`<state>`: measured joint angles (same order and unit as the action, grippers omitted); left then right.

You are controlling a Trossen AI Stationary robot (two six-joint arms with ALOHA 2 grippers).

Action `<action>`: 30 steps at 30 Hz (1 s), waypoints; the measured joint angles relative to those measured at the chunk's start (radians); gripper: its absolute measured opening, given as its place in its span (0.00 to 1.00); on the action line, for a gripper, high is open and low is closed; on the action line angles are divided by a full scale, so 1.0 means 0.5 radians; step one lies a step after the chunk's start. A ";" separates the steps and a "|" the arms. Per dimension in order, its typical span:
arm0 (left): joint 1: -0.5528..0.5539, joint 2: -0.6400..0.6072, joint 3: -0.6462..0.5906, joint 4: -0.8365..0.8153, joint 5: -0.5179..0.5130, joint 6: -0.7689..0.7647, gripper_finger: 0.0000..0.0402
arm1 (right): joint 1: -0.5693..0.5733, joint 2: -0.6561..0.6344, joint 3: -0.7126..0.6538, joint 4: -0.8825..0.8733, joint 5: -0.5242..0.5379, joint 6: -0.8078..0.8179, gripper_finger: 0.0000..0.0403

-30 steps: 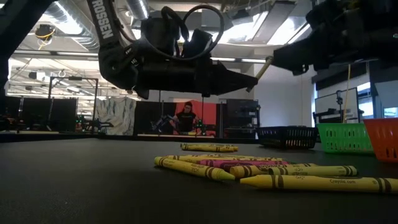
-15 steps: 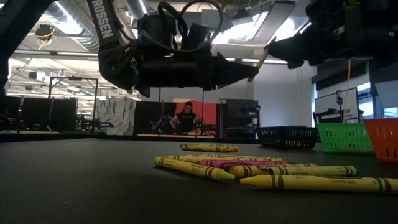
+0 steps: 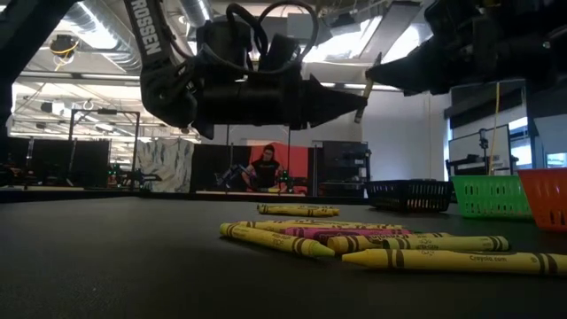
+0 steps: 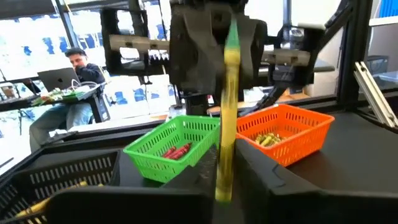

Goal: Sort crayons
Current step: Put the green crayon into the orange basket

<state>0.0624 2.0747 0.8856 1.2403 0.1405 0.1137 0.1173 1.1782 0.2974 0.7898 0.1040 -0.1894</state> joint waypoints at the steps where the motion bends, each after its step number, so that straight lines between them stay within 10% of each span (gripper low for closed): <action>1: 0.000 0.000 0.001 0.001 -0.002 -0.001 0.11 | 0.000 0.001 -0.001 -0.012 0.000 -0.001 0.03; 6: 0.002 -0.006 0.003 -0.082 -0.005 -0.036 0.26 | 0.001 -0.099 0.065 -0.194 -0.001 0.016 0.03; 19: 0.000 -0.029 0.003 -0.330 -0.009 0.002 0.33 | 0.011 -0.400 0.883 -2.695 -0.299 0.926 0.04; 30: 0.000 -0.029 0.002 -0.332 -0.011 0.003 0.33 | 0.562 -0.414 0.903 -3.178 -0.412 1.939 0.04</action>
<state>0.0624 2.0602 0.8867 1.0744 0.1353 0.1154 0.3982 0.9710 0.7486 -0.7994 -0.1020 0.7802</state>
